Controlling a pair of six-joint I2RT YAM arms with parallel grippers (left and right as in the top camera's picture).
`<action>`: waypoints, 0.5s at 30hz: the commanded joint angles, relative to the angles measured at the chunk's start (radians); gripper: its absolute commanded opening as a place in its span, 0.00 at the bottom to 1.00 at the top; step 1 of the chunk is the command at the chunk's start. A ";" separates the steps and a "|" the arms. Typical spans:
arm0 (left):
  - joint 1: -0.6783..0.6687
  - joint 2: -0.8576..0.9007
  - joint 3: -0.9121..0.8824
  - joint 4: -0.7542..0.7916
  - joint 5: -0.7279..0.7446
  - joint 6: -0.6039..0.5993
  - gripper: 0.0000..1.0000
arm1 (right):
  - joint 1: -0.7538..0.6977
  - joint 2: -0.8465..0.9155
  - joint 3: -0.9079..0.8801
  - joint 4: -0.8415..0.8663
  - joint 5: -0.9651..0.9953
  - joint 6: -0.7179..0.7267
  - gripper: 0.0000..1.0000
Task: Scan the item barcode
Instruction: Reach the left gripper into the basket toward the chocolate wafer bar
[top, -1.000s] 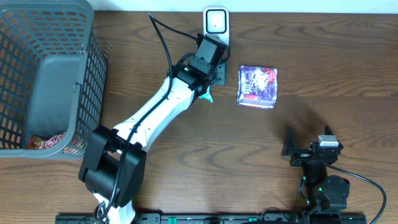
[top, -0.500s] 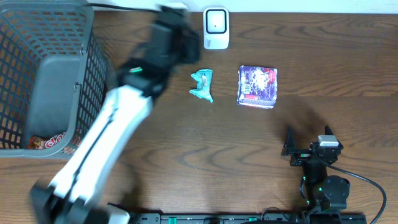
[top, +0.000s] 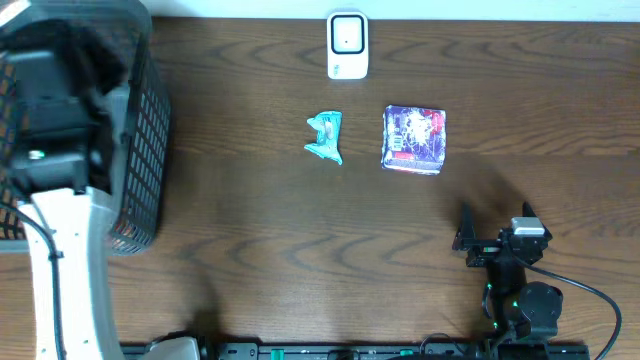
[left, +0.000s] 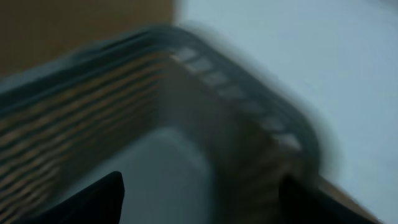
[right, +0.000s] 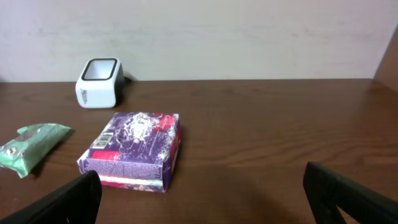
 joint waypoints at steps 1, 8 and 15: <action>0.130 0.048 0.011 -0.081 -0.035 -0.187 0.82 | 0.008 -0.004 -0.004 -0.001 0.002 -0.004 0.99; 0.229 0.127 0.011 -0.221 0.026 -0.189 0.95 | 0.008 -0.004 -0.004 -0.001 0.002 -0.004 0.99; 0.230 0.217 -0.011 -0.325 0.014 -0.196 0.96 | 0.008 -0.004 -0.004 -0.001 0.002 -0.004 0.99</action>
